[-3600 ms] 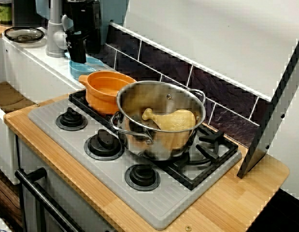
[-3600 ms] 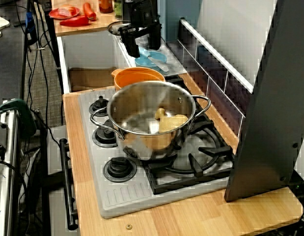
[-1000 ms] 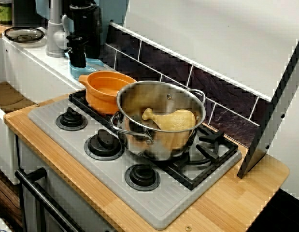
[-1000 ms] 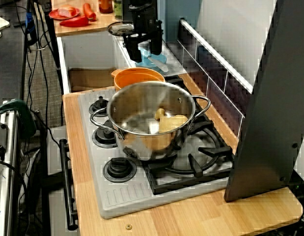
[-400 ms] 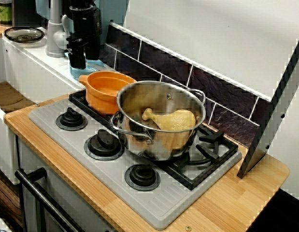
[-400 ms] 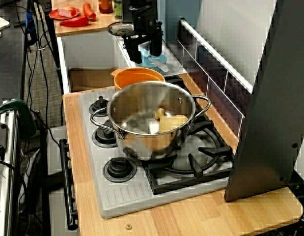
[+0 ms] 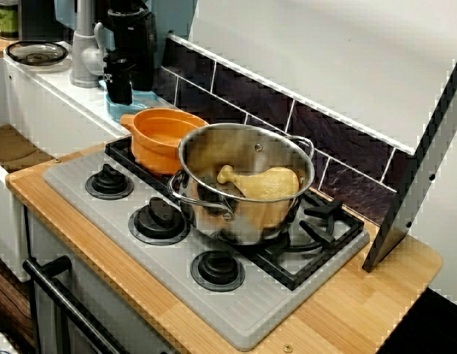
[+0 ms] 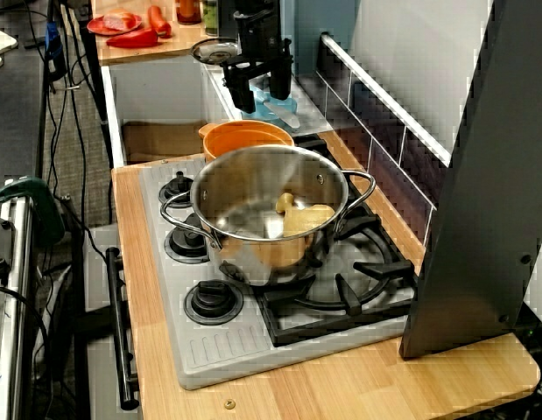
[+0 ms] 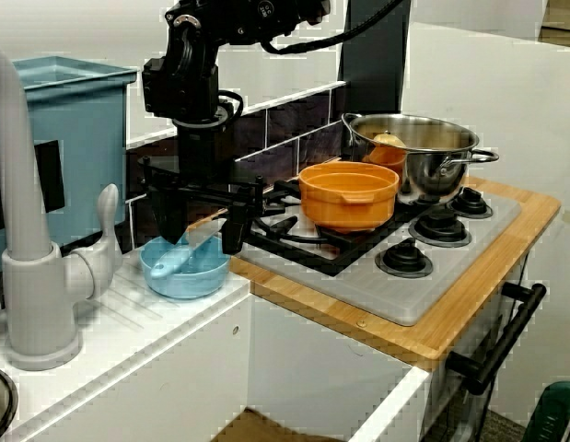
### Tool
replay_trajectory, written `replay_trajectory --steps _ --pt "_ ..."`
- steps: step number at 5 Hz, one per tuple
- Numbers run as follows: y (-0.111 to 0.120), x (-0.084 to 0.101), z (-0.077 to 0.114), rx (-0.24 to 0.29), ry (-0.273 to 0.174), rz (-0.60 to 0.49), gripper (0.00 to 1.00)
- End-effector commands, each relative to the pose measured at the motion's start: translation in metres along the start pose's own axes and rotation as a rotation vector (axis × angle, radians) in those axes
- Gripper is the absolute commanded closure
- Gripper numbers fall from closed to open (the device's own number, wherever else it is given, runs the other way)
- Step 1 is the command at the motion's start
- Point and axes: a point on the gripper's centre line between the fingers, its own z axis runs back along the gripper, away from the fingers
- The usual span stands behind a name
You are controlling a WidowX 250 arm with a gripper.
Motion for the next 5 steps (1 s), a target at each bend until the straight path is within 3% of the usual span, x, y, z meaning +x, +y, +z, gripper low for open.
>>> replay_trajectory --steps 1,5 --pt "0.012 -0.004 0.016 0.05 0.01 0.003 0.0" --pt "0.01 -0.005 0.005 0.042 0.03 -0.004 0.0"
